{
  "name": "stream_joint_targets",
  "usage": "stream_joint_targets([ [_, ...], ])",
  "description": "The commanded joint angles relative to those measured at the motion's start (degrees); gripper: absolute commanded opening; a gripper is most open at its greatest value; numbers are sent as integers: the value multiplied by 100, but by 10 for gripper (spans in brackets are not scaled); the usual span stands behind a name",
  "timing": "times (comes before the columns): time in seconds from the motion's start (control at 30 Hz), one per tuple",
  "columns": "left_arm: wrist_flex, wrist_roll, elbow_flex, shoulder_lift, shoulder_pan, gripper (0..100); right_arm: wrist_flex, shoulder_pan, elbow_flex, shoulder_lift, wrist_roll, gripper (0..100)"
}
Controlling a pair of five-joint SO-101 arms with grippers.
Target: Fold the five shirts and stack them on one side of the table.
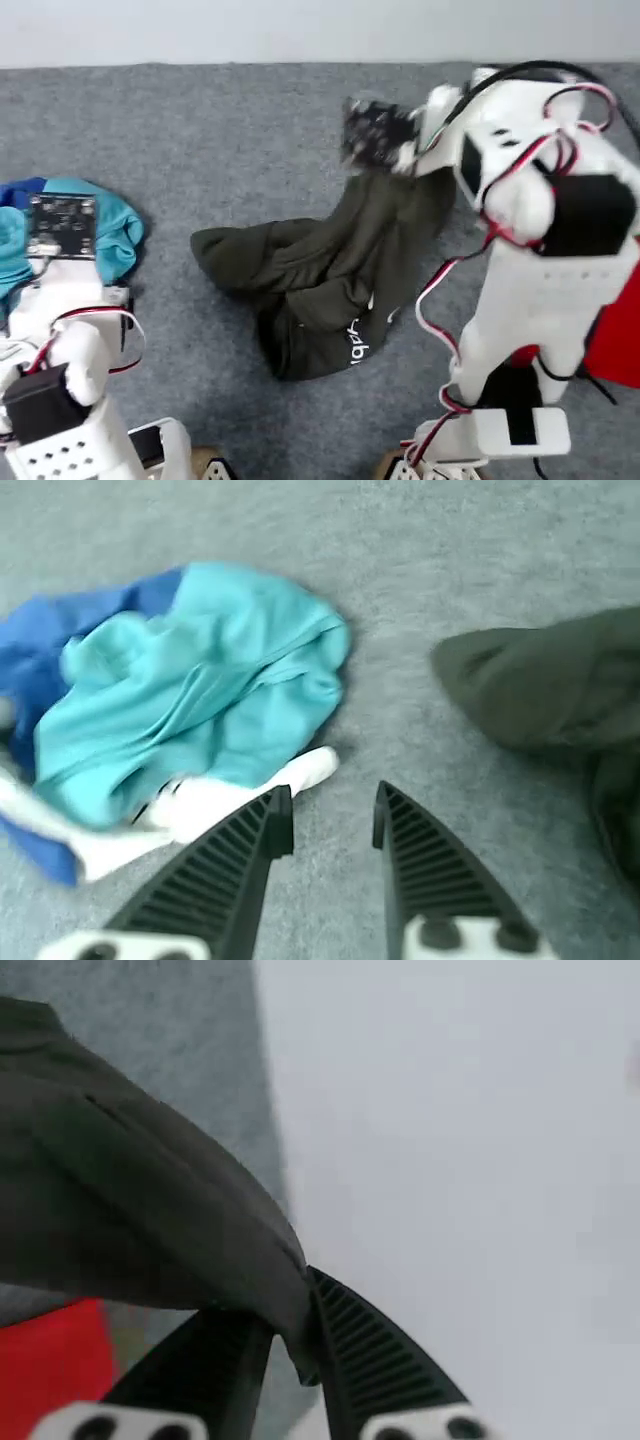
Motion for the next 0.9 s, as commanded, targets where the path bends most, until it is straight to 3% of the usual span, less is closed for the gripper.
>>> stream_joint_targets([
  [0.0,9,-132,-13,-18,791,137,233,541,651,-127,-404,9],
  [0.27,-44,-220,92,1451,2374,137,233,1112,2031,-127,-1046,9],
  [0.57,-9,-844,-1358,3842,3921,141,215,1367,3200,-110,-1758,9],
  [0.87,62,-897,-2255,5398,5574,141,207,1420,3727,-119,-2251,9],
])
